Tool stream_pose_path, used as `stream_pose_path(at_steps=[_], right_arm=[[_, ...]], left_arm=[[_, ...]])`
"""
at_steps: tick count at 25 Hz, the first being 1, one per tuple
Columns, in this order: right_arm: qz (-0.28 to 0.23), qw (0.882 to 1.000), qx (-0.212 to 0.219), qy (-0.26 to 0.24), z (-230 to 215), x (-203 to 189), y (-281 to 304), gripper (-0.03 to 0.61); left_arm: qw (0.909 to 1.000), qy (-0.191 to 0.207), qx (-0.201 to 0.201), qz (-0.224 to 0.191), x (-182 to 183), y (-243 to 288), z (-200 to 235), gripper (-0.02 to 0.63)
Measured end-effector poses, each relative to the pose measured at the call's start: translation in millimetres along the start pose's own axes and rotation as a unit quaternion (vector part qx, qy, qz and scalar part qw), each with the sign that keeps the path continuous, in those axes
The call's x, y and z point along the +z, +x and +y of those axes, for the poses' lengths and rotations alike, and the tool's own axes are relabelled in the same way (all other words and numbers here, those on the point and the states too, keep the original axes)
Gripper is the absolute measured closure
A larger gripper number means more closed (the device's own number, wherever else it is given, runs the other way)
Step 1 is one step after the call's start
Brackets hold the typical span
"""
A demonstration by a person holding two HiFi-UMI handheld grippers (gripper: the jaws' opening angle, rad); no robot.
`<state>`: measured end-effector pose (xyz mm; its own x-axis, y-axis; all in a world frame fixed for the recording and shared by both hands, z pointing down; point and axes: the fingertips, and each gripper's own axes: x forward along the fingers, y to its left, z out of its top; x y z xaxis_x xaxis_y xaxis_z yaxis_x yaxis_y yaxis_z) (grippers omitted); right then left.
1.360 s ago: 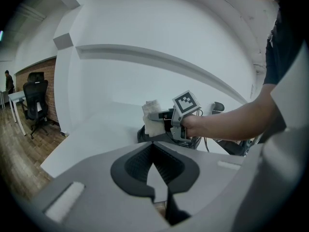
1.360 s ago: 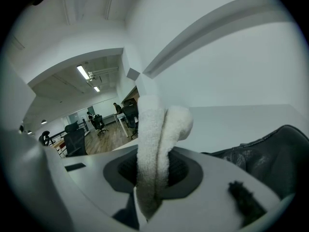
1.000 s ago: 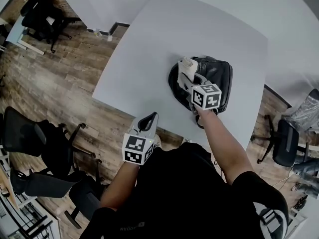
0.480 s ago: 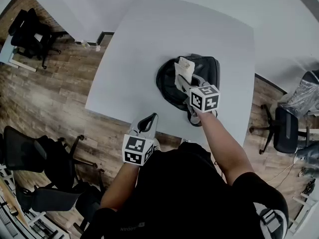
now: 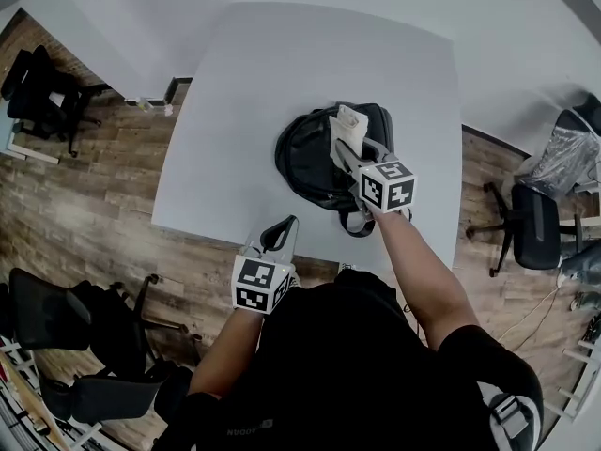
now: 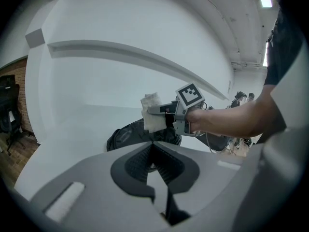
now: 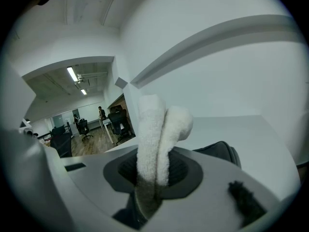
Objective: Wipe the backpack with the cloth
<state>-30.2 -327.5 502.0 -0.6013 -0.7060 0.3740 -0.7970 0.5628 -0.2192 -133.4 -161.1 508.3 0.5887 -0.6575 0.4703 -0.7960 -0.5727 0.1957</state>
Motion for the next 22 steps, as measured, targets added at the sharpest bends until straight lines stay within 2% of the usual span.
stream_pose_path(at_steps=[22], right_arm=[[-0.048, 0.994, -0.098, 0.01, -77.4, 26.3, -65.5, 0.492]], left_arm=[[0.9978, 0.032, -0.056, 0.014, 9.2, 30.9, -27.8, 0.607]])
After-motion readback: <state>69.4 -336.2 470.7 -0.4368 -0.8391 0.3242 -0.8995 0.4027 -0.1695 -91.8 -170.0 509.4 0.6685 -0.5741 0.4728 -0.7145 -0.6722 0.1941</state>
